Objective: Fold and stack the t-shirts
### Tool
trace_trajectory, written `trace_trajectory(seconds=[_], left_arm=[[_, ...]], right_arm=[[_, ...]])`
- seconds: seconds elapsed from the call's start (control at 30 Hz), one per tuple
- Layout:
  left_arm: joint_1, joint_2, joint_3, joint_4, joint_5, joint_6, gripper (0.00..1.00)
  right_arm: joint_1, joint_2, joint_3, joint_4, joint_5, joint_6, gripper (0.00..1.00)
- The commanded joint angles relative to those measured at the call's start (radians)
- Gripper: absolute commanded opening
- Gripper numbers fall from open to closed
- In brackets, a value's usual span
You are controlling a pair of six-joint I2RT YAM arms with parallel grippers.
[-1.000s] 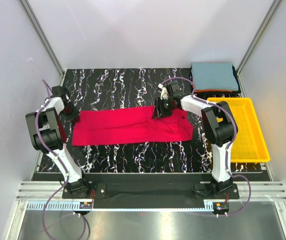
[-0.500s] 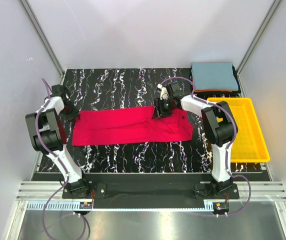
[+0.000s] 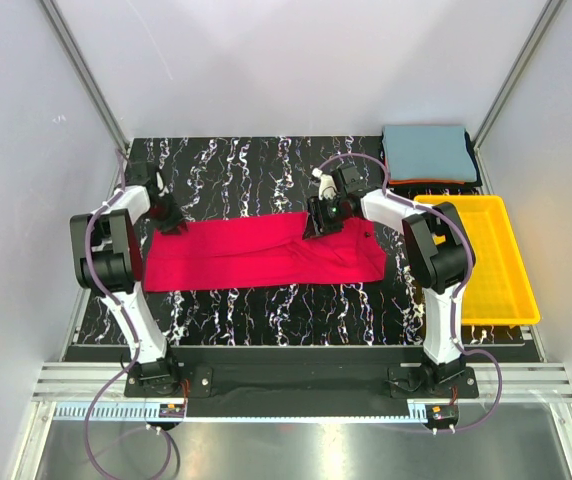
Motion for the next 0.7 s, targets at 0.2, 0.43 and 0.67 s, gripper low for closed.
trace_trajectory(seconds=[0.2,0.43,0.67], left_arm=[[0.003,0.049,0.037,0.004,0.052,0.032,0.35],[0.003,0.058,0.042,0.003,0.062,0.033,0.37],[0.000,0.042,0.045,0.003,0.102,0.016,0.38]], right_arm=[[0.061,-0.027,0.038,-0.066,-0.015,-0.010,0.50],[0.173,-0.177,-0.105,-0.052,0.142,0.048,0.50],[0.202,-0.320,-0.183,-0.049,0.262,0.141,0.49]])
